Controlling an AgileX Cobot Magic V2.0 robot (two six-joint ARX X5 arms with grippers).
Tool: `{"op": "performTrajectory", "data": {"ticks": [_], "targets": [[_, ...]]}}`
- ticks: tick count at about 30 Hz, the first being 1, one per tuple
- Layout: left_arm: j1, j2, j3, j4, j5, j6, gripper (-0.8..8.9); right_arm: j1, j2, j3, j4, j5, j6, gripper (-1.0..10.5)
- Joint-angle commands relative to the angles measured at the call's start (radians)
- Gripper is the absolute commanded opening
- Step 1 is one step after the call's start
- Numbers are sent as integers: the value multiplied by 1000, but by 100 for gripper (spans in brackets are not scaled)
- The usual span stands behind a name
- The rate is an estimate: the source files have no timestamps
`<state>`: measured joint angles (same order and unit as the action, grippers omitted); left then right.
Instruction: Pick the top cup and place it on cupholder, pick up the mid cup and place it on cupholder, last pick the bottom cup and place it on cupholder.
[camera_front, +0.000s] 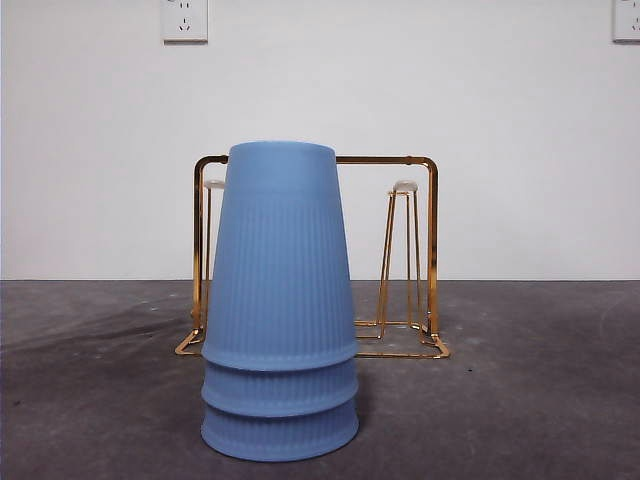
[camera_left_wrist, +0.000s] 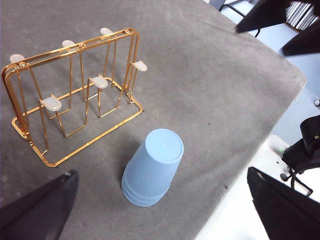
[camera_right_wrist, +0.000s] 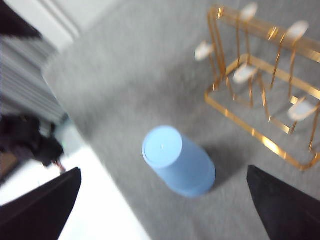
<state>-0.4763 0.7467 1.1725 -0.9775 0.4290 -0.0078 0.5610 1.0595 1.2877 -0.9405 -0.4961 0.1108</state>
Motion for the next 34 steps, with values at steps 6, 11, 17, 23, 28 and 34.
{"op": "performTrajectory", "data": {"ticks": [6, 11, 17, 23, 28, 34], "targets": [[-6, 0, 16, -27, 6, 27, 592, 161, 330, 245, -160, 184, -18, 548], [-6, -18, 15, -63, 6, 43, 593, 230, 483, 346, -231, 244, -18, 548], [-6, -43, 15, -76, 6, 45, 593, 299, 610, 398, -250, 294, -1, 517], [-6, -48, 15, -77, 6, 45, 593, 354, 694, 414, -257, 370, 40, 476], [-6, -48, 15, -77, 6, 45, 593, 374, 732, 414, -258, 373, 43, 476], [-6, -48, 15, -77, 6, 45, 593, 379, 745, 414, -267, 373, 53, 388]]}}
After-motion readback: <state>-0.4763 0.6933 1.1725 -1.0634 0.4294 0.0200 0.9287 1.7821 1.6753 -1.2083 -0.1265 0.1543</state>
